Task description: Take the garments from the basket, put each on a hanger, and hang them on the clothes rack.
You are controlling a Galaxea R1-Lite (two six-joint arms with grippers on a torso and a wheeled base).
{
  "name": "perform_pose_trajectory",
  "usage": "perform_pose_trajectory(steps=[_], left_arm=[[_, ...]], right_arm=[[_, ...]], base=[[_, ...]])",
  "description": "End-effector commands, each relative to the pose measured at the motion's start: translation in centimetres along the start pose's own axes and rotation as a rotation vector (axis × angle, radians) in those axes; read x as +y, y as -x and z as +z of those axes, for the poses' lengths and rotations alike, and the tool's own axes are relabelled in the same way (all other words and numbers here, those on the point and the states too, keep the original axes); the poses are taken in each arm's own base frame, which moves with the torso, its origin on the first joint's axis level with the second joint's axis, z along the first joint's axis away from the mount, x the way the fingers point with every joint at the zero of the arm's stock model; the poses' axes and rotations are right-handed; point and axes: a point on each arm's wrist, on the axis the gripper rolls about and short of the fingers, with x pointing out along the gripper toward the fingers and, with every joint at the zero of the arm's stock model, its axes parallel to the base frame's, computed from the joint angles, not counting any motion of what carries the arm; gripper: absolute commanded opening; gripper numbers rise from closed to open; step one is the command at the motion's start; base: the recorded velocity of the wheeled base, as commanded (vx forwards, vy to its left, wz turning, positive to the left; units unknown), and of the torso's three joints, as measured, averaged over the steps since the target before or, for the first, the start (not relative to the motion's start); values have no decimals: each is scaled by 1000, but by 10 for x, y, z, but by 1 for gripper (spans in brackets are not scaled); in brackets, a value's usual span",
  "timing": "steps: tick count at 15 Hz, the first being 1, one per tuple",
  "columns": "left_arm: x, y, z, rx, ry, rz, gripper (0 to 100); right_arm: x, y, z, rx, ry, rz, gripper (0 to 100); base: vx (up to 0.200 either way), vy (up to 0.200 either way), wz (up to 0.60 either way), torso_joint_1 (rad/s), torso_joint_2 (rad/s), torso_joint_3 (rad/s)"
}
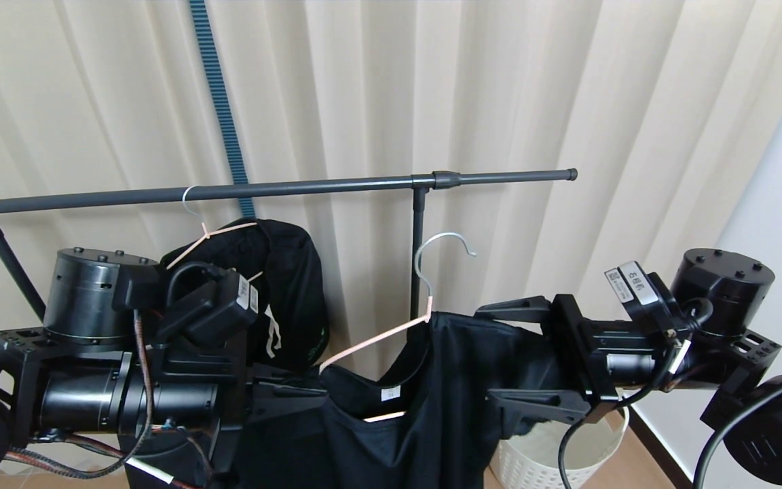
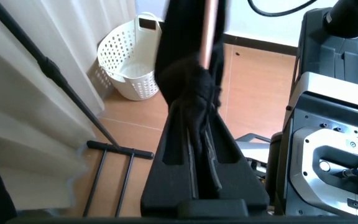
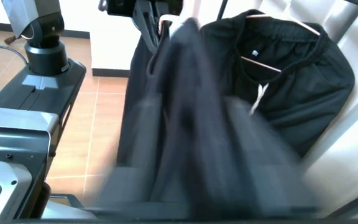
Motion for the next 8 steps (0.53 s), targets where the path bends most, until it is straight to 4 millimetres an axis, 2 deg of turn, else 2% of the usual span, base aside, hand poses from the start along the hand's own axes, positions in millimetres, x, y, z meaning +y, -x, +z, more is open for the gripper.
perform_pose_trajectory(steps=[1, 6, 8], left_arm=[[-9, 10, 2, -20, -12, 10, 0], [-25, 23, -9, -18, -8, 13, 0], [-29, 35, -10, -37, -15, 54, 0]], right_arm=[[-4, 8, 1, 0, 7, -31, 100], [-11, 17, 3, -11, 37, -72, 100], [-13, 20, 3, -11, 41, -85, 100]], base=[[0, 0, 0, 0, 0, 0], [0, 0, 0, 0, 0, 0], [0, 0, 0, 0, 0, 0]])
